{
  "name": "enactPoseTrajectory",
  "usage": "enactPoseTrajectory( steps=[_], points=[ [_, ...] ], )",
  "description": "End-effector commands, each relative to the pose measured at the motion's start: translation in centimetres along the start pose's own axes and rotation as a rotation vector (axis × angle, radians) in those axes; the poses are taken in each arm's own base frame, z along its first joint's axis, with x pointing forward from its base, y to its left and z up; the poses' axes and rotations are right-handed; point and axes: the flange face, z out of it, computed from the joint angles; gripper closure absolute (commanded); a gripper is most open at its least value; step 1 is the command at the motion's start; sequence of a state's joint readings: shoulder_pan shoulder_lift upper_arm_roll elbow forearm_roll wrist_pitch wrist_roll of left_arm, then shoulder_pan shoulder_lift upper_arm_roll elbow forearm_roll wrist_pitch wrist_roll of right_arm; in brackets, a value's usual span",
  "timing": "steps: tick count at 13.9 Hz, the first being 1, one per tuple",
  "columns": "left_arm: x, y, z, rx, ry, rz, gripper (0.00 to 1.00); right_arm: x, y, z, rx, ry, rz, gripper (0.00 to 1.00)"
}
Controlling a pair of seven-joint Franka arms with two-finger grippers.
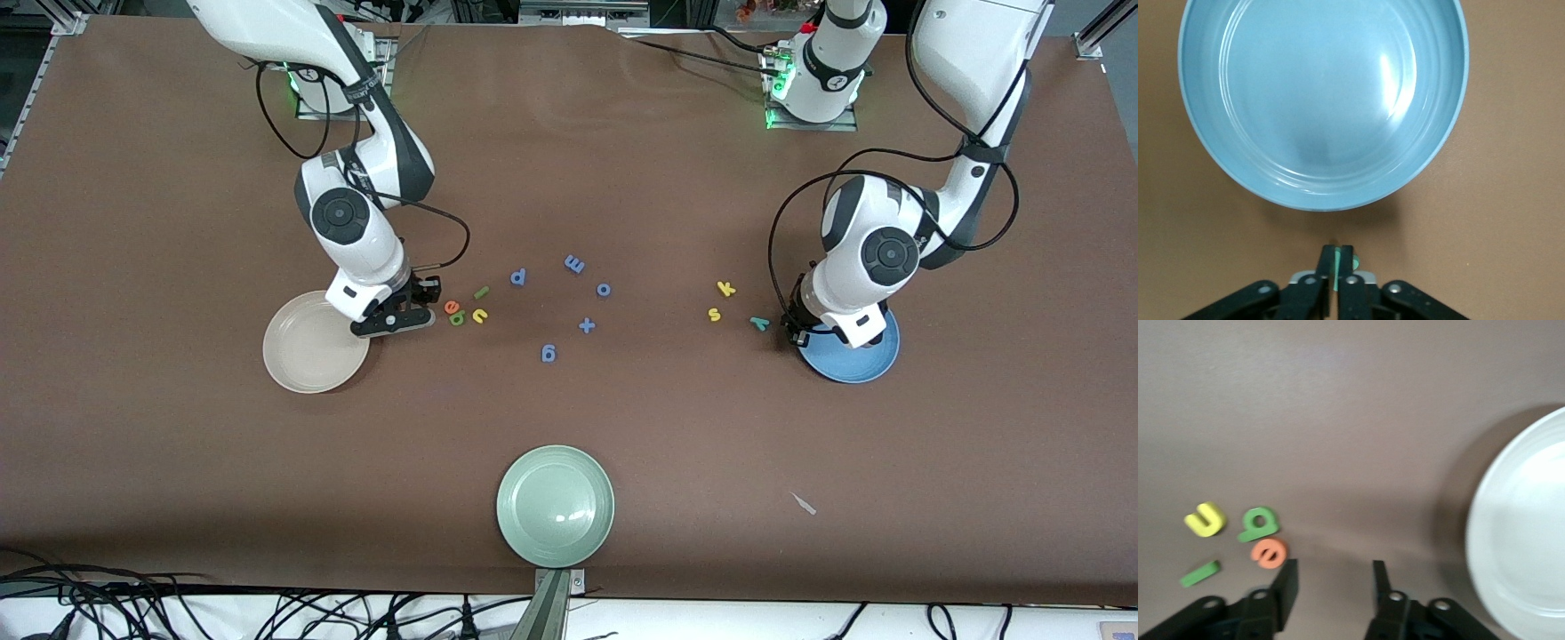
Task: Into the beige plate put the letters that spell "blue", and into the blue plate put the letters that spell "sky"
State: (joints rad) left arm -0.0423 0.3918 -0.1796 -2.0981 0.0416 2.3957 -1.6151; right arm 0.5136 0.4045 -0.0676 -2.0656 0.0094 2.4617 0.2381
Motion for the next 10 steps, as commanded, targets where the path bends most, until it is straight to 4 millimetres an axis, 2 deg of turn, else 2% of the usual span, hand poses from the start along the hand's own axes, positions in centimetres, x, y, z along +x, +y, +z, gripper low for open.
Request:
enactPoseTrajectory(
  steps=[1,2,4,10],
  points=[
    [-0.6,0.1,0.1,0.007,0.009,0.035,0.54,0.0,-1.8,0.9,0.024,0.003,0.052,0.4],
    [-0.8,0.1,0.4,0.012,0.007,0.038,0.53,-0.3,-2.9,1.7,0.027,0.005,0.052,0.39],
    [-1.7,0.0,1.3,0.023,-0.002,0.049,0.53,-0.6,-3.9,2.9,0.03,0.007,0.057,0.39],
    [-2.4,0.0,2.8,0.011,-0.008,0.059,0.53,-1.0,-4.7,4.5,0.032,0.019,0.055,0.39]
  ],
)
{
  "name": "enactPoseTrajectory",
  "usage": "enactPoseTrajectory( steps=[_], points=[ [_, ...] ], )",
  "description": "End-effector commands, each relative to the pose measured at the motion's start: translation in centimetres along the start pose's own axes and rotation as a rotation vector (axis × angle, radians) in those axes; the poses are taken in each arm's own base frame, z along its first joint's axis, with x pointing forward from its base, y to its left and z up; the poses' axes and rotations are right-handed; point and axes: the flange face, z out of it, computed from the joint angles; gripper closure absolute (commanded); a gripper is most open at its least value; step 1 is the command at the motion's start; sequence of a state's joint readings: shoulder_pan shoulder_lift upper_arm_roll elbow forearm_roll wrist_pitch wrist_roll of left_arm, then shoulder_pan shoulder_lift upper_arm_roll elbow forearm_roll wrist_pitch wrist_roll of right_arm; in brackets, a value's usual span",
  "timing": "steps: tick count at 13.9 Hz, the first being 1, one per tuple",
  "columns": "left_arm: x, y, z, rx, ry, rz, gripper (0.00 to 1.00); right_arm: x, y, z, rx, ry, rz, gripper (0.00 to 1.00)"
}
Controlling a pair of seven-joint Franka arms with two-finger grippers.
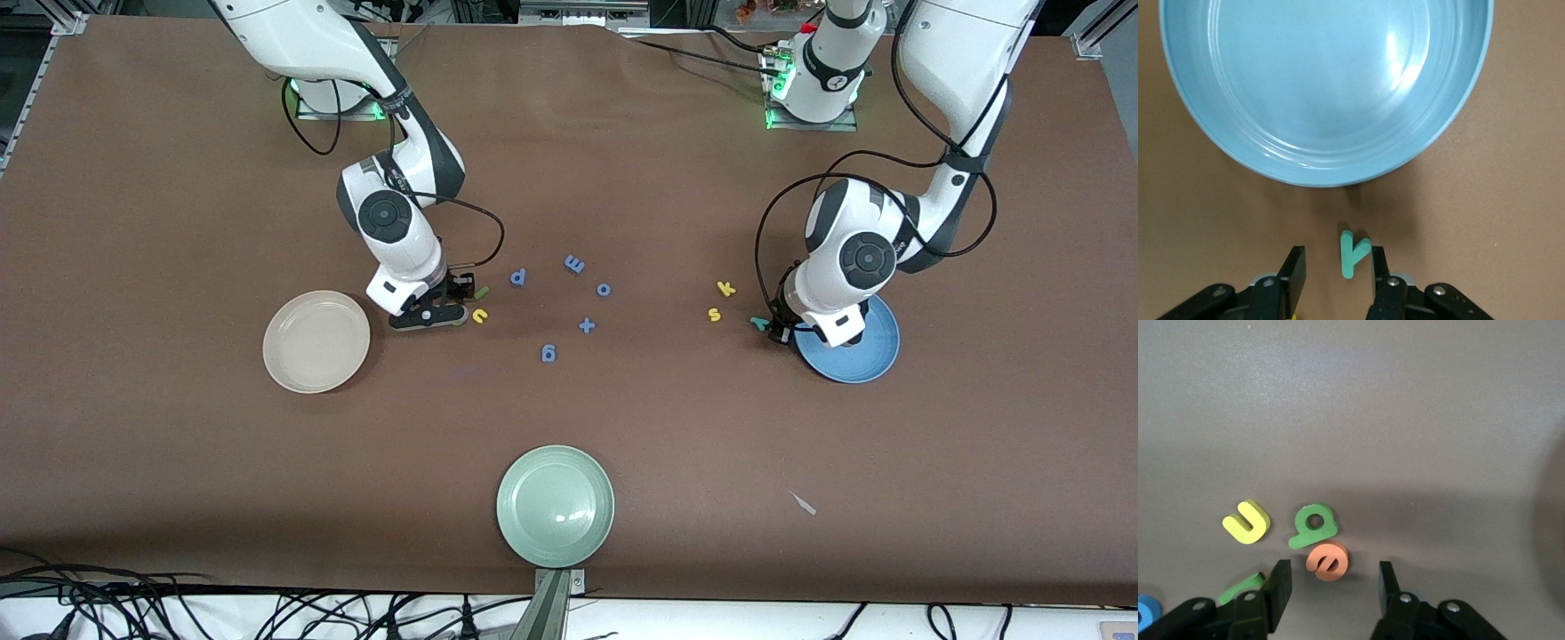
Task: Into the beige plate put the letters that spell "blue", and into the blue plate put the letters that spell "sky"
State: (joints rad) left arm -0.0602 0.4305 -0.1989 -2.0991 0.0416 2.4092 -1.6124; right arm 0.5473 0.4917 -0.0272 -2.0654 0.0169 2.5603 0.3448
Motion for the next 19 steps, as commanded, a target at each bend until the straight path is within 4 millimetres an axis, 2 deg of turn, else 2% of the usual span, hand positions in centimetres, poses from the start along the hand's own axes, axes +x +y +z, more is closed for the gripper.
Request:
enactPoseTrajectory(
  steps=[1,7,9,14,17,19],
  points=[
    [-1.3,0.2,1.2,-0.009,0.003,0.038,0.53,0.1,-0.6,0.7,0.013,0.013,0.018,0.39],
    [-1.8,-0.3,2.1,-0.012,0.008,0.053,0.53,-0.7,-0.6,1.8,0.008,0.002,0.02,0.41],
    [-1.9,-0.3,2.3,-0.015,0.007,0.056,0.53,-0.6,-0.5,1.7,0.006,0.001,0.01,0.47],
    [-1.9,-0.3,3.7,-0.028,0.02,0.083,0.53,-0.5,-0.3,1.5,0.006,0.002,0.008,0.73],
    [-1.7,-0.3,3.6,-0.028,0.023,0.084,0.56,-0.5,-0.2,1.5,0.005,0.003,0.01,0.75],
    [-1.8,-0.3,3.6,-0.028,0.023,0.084,0.64,-0.4,-0.2,1.3,0.006,0.006,0.008,0.76]
  ],
)
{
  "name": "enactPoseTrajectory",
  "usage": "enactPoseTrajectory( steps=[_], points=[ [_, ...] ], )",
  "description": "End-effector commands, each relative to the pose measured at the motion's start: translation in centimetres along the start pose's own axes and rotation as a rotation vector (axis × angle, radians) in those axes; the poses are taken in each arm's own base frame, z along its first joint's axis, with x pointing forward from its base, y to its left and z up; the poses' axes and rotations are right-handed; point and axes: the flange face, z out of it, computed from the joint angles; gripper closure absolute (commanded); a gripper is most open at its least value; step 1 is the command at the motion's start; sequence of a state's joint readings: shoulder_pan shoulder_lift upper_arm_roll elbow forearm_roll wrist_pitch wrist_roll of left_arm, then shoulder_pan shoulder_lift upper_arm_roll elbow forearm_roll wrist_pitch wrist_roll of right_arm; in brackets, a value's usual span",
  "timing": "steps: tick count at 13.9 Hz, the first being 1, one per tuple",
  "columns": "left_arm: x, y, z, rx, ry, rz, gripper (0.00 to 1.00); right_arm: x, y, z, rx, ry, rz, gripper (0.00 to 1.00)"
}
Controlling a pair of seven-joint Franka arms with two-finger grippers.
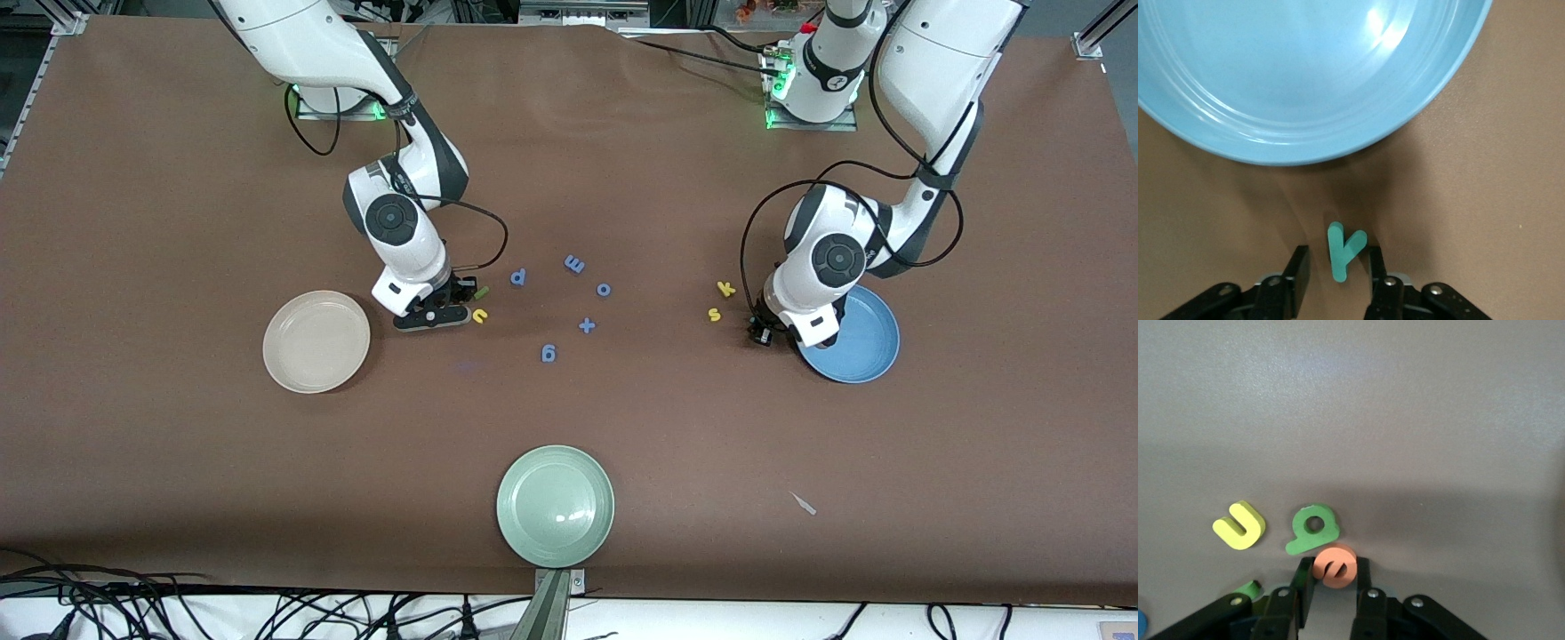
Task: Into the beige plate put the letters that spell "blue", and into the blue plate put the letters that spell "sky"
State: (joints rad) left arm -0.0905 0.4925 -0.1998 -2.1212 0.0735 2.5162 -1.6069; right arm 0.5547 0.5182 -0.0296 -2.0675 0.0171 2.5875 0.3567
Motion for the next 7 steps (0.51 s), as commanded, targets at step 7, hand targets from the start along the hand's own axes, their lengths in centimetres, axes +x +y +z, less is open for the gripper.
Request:
enactPoseTrajectory(
  steps=[7],
  points=[
    [0.1,-0.2,0.0,-0.003,0.031,0.026,1.0,0.4,0.4,-1.5,0.012,0.019,-0.019,0.76]
  ],
)
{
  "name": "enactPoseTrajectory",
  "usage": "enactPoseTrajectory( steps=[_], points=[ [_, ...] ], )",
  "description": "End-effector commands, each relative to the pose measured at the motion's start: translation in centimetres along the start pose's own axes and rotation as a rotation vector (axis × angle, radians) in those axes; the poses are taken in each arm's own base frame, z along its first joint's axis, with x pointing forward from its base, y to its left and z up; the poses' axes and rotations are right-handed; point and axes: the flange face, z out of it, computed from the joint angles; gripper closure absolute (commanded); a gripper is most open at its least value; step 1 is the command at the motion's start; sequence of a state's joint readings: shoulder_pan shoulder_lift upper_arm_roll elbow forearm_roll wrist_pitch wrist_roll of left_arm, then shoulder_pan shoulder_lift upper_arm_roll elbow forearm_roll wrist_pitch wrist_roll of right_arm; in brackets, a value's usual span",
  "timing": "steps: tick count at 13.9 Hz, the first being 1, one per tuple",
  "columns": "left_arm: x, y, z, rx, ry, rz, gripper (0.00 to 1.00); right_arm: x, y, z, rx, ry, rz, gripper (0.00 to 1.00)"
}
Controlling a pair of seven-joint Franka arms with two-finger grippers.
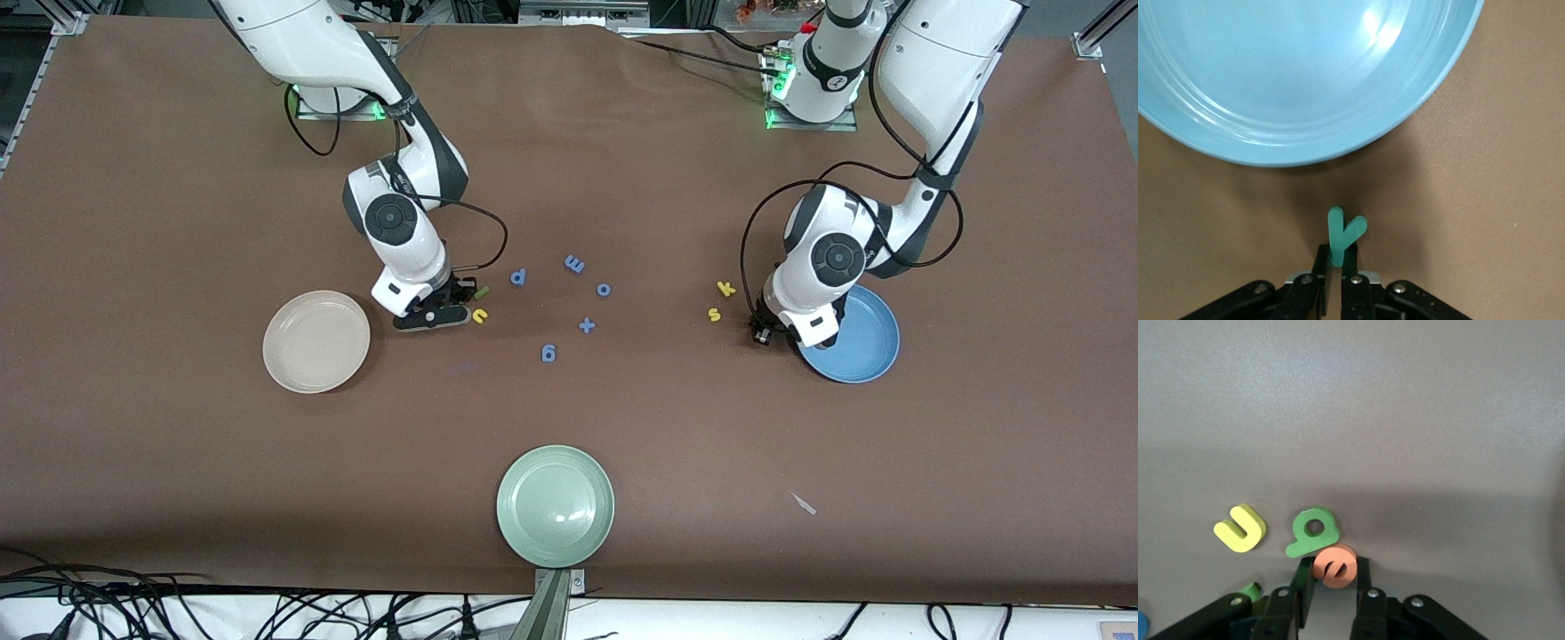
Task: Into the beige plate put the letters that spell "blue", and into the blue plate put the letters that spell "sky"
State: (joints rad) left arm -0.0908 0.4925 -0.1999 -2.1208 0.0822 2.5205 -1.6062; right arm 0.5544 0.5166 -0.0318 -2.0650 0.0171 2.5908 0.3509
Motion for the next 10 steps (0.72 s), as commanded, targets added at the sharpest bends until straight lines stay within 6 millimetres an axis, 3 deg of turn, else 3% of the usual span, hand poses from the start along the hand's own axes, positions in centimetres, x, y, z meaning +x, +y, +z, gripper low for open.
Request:
enactPoseTrajectory(
  steps=[1,3,6,10],
  points=[
    [0.3,-0.2,-0.1,0.0,0.026,0.016,1.0,0.5,1.1,-1.6,-0.001,-0.002,-0.016,0.76],
    [1.1,0.4,-1.2,-0.014,0.029,0.005,1.0,0.9,2.1,-2.7,-0.011,-0.018,-0.034,0.76],
    [2.3,1.7,-4.4,-0.012,0.043,-0.011,1.0,1.5,3.4,-3.7,-0.022,-0.027,-0.047,0.76],
    [3.7,3.8,-8.7,0.062,0.044,-0.029,1.0,2.4,7.5,-5.7,-0.049,-0.056,-0.093,0.76]
  ],
)
